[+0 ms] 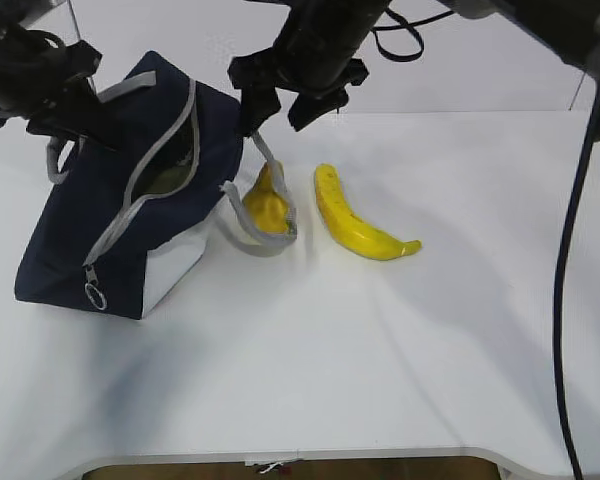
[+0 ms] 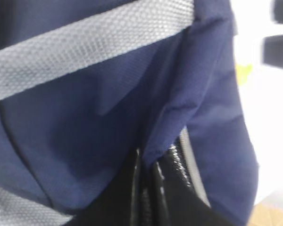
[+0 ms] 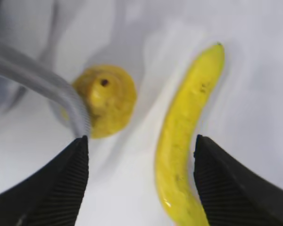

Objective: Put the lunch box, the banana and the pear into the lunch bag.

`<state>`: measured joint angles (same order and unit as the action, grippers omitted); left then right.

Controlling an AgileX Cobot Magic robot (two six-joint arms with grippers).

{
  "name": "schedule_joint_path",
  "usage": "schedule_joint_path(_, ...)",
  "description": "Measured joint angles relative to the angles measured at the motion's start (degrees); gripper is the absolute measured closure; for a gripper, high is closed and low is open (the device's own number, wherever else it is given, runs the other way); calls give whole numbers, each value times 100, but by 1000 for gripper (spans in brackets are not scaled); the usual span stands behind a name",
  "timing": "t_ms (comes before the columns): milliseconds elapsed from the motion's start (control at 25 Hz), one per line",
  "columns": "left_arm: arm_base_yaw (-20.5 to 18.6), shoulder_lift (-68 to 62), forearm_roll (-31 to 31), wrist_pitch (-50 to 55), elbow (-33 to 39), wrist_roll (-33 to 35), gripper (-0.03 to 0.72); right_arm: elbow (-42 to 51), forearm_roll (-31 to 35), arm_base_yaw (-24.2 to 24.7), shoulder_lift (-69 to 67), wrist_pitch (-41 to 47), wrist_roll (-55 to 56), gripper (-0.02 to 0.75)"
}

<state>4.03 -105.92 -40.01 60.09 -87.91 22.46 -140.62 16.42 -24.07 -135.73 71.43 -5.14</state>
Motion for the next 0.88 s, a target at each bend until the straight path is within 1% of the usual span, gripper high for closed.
schedule_joint_path(160, -148, 0, 62, 81, 0, 0, 684, 293, -727, 0, 239, 0, 121, 183)
schedule_joint_path(280, -174, 0, 74, 149, 0, 0, 684, 593, -1163, 0, 332, 5, 196, 187)
schedule_joint_path(560, -174, 0, 74, 187, 0, 0, 684, 1141, -1856, 0, 332, 5, 312, 187)
schedule_joint_path(680, -174, 0, 74, 191, 0, 0, 684, 1151, -1963, 12, 285, 5, 514, 188)
schedule_joint_path(880, -174, 0, 74, 200, 0, 0, 684, 1154, -1874, 12, -11, 5, 580, 187)
